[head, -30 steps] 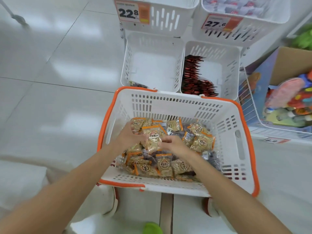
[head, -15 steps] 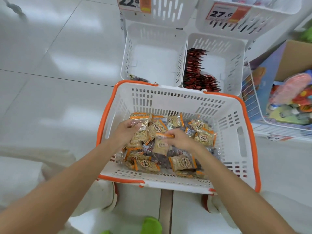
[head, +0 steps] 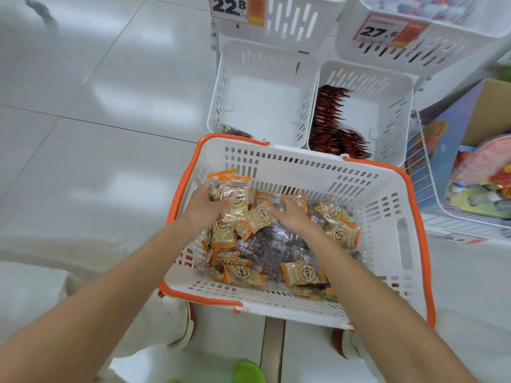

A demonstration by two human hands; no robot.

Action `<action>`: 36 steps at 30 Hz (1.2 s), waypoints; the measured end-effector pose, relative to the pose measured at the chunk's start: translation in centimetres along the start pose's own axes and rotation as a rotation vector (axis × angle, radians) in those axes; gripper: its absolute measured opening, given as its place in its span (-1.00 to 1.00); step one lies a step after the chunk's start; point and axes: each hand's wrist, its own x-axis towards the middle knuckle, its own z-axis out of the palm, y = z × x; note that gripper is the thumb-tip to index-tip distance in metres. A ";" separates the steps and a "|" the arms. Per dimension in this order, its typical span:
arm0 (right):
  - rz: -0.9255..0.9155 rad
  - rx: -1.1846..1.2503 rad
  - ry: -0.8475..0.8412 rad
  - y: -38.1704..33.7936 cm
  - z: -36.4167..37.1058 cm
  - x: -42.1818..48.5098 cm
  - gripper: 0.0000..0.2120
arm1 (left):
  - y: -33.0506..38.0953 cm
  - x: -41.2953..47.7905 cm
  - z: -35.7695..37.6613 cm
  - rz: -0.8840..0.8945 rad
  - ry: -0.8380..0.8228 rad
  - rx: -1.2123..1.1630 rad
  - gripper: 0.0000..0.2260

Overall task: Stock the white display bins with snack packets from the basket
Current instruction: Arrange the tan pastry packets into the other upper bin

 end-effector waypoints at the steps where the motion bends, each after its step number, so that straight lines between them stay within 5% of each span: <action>1: 0.029 -0.111 0.000 0.5 1.0 0.6 -0.29 | -0.1 0.0 -0.1 -0.004 0.000 -0.005 -0.55; 6: -0.013 -0.155 0.159 1.2 4.9 2.3 -0.54 | -0.6 0.2 -0.3 -0.024 -0.027 0.031 -0.41; 10: 0.084 -0.170 0.138 0.7 5.4 3.0 -0.15 | -0.9 0.8 -0.4 -0.085 -0.073 -0.082 -0.45; 13: 0.050 -0.169 0.166 0.4 5.9 2.9 -0.49 | -0.8 0.7 -0.1 -0.109 -0.087 -0.166 -0.49; 15: 0.001 0.063 0.158 0.4 5.7 2.1 -0.75 | -0.6 0.7 -0.1 -0.102 -0.090 -0.213 -0.52; 19: -0.093 0.462 0.152 0.3 0.4 -0.7 -0.81 | -0.4 0.9 -0.1 -0.086 -0.062 -0.234 -0.52; 26: -0.334 0.410 -0.052 -4.6 -8.1 -6.5 -0.83 | 2.7 0.5 0.6 -0.036 -0.168 -0.247 -0.52; 29: -0.394 0.409 0.071 -7.4 -7.2 -7.4 -0.71 | 5.1 -0.8 1.6 -0.047 -0.348 -0.285 -0.55; 32: -0.388 0.523 0.150 -9.3 -7.1 -8.5 -0.57 | 6.5 -0.8 1.8 -0.040 -0.449 -0.296 -0.39; 34: -0.317 0.610 0.097 -10.6 -7.8 -9.1 -0.37 | 7.7 -0.6 1.0 0.024 -0.423 -0.250 -0.48; 36: -0.289 0.602 -0.005 -12.3 -8.4 -9.4 -0.43 | 9.2 -0.3 0.1 0.104 -0.386 -0.164 -0.47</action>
